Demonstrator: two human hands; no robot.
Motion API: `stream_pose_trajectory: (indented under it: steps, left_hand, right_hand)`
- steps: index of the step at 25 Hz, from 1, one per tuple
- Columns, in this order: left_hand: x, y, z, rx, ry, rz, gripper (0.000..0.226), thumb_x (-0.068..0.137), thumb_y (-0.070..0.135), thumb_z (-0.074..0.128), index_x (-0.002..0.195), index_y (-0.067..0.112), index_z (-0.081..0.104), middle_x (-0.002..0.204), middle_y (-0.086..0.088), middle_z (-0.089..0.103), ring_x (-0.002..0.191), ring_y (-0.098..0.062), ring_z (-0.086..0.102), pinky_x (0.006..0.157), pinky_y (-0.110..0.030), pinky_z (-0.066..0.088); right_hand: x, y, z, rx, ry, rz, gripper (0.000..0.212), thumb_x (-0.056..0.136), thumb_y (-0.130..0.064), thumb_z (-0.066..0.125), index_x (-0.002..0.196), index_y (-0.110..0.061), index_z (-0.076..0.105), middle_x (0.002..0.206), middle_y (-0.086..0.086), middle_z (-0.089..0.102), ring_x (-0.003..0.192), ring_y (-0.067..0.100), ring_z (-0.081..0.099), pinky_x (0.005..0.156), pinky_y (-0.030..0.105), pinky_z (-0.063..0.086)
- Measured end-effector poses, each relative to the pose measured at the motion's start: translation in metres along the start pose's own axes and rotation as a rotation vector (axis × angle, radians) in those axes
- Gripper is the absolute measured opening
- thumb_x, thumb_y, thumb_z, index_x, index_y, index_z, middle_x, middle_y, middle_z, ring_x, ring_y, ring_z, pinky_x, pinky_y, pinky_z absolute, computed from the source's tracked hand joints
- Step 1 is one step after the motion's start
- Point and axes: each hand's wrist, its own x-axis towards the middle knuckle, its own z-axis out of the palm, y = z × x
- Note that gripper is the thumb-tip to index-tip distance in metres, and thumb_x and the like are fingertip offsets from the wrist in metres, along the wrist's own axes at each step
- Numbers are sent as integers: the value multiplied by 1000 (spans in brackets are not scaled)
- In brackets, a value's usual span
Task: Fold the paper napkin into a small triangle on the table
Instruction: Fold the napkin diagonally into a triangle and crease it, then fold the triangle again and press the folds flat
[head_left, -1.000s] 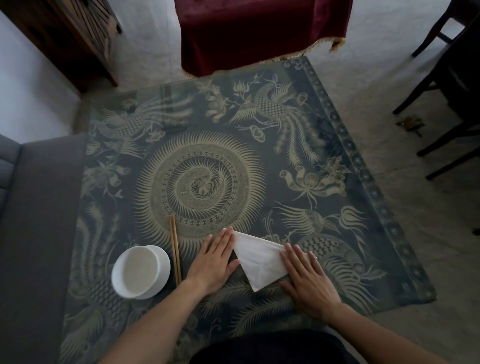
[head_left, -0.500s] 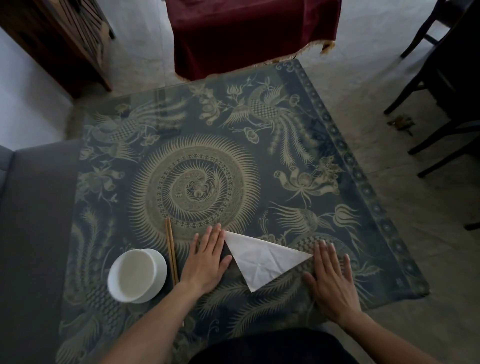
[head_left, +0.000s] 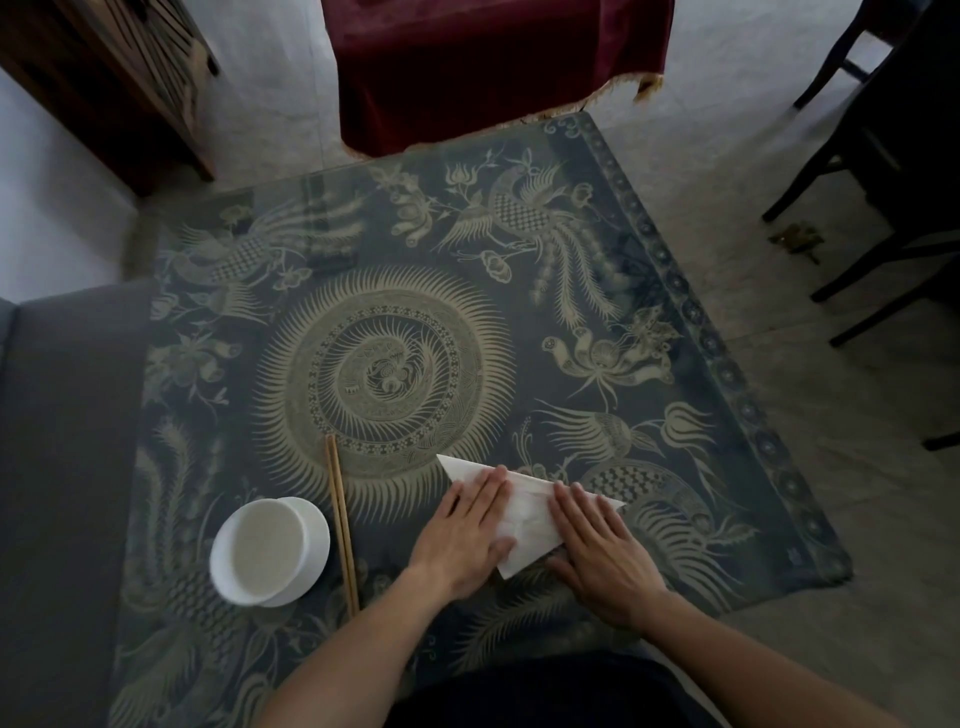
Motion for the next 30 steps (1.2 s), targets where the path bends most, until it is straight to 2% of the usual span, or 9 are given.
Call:
stream_pose_trajectory:
  steps: [6, 10, 14, 16, 19, 21, 25, 28, 30]
  left_hand:
    - [-11, -35, -3, 29, -26, -183, 71, 99, 56, 6, 151, 14, -18, 157, -1, -28, 142, -17, -29, 118, -47, -13]
    - [-15, -49, -6, 47, -26, -235, 73, 94, 58, -1, 151, 15, -15, 158, -1, -24, 144, -19, -25, 116, -49, -15]
    - [-14, -49, -5, 20, 8, -228, 77, 92, 61, -4, 153, 15, -10, 160, -1, -18, 145, -20, -23, 115, -47, -16]
    - [-12, -48, -7, -15, 70, -236, 78, 94, 63, 1, 155, 15, -1, 163, -2, -5, 148, -22, -13, 117, -46, -11]
    - [-1, -48, -19, -85, 191, -247, 71, 97, 60, 27, 153, 17, 24, 154, -6, 33, 143, -27, 22, 118, -48, 11]
    - [12, -49, -31, -88, 240, -253, 64, 94, 57, 42, 146, 19, 38, 140, -5, 46, 133, -26, 36, 113, -46, 22]
    - [28, -43, -42, -61, 215, -199, 55, 87, 49, 58, 136, 25, 49, 131, 2, 50, 124, -21, 42, 110, -41, 24]
    - [33, -41, -47, -82, 174, -193, 48, 85, 38, 61, 131, 29, 51, 125, 5, 50, 118, -18, 45, 106, -38, 27]
    - [41, -42, -57, -75, 108, -202, 44, 84, 34, 61, 127, 31, 52, 123, 4, 51, 116, -18, 45, 103, -37, 31]
  right_hand:
    - [-24, 29, 2, 30, -5, 184, 72, 99, -56, 15, 152, -7, 18, 160, 9, 14, 147, 22, 4, 115, 45, 9]
    - [-31, 36, 2, 26, 18, 287, 73, 98, -57, 20, 153, -8, 14, 161, 7, 9, 148, 24, 2, 116, 46, 3]
    - [-33, 36, 1, 30, 8, 291, 74, 97, -58, 17, 153, -9, 11, 161, 7, 6, 147, 24, -1, 116, 47, 3]
    - [-30, 33, -4, 36, 30, 289, 74, 97, -56, 20, 152, -7, 13, 161, 9, 7, 147, 25, 1, 116, 48, 4]
    - [-17, 21, -15, 10, 44, 141, 71, 98, -52, 26, 151, -6, 20, 159, 12, 15, 147, 27, 6, 114, 49, 9]
    - [-5, 12, -22, -21, 10, -8, 70, 98, -51, 28, 152, -8, 21, 160, 11, 17, 147, 28, 7, 115, 50, 11]
    - [17, -5, -26, -63, -85, -136, 71, 99, -52, 28, 154, -13, 8, 161, 7, 0, 147, 27, -2, 118, 50, 4]
    - [28, -7, -26, -51, -110, -183, 73, 99, -51, 27, 153, -16, -7, 160, 4, -13, 146, 22, -12, 117, 45, -7]
    - [29, -4, -26, -57, -120, -212, 73, 100, -51, 28, 152, -16, -9, 159, 3, -15, 146, 21, -12, 117, 43, -8]
